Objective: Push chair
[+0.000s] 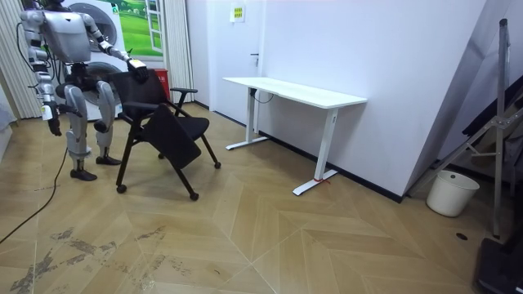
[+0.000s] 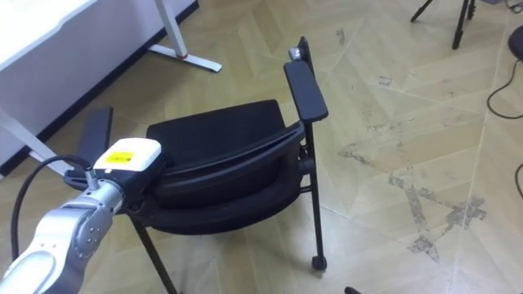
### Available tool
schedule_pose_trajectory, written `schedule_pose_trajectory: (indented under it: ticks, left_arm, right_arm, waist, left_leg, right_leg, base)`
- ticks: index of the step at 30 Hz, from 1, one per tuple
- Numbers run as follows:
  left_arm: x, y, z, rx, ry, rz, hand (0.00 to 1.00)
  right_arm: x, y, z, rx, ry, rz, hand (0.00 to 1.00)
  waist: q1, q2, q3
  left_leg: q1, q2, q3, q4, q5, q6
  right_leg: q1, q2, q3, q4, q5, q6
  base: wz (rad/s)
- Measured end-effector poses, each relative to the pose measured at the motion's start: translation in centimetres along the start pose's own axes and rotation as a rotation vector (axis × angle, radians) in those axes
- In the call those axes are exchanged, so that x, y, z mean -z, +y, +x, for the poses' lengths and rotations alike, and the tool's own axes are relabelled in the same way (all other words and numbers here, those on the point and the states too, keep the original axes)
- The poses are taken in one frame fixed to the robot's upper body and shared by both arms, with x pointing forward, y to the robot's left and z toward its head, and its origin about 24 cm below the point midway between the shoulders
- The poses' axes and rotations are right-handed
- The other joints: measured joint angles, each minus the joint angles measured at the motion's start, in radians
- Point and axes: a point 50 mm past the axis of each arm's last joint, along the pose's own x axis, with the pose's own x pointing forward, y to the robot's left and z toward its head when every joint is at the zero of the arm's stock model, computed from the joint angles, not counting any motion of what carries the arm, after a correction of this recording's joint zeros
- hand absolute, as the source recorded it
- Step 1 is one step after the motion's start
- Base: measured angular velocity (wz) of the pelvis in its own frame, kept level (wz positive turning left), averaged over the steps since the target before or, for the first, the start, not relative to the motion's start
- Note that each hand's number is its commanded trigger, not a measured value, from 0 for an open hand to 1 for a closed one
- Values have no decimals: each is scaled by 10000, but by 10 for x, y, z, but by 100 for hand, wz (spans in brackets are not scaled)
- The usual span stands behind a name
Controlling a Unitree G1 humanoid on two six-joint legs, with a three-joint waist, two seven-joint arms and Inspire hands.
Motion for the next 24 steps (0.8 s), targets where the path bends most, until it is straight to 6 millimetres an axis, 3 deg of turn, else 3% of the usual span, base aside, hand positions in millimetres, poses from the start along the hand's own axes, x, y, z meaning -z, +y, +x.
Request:
schedule_pose_trajectory:
  ticks: [10,16,24]
  left_arm:
    - [1,0,0,0,-54,71,100]
    - [2,-1,-1,35,-57,158,100]
    - [5,1,-4,-70,-97,342,100]
  right_arm:
    - [10,-2,-1,125,317,1088,0]
    - [16,-1,-1,203,506,1960,0]
    - [16,-12,-1,999,665,4076,0]
  waist:
    - [-43,49,-34]
    - [-118,5,-4]
    - [-191,0,-3]
  left_leg:
    - [13,-3,27,21,0,0]
    - [18,-5,43,17,0,1]
    - [-20,-12,50,-5,2,4]
  right_leg:
    - [9,-10,17,-10,0,0]
    - [22,-11,37,-5,0,0]
    - [-71,-20,33,37,0,0]
  base:
    - [0]
    - [0]
    - [0]
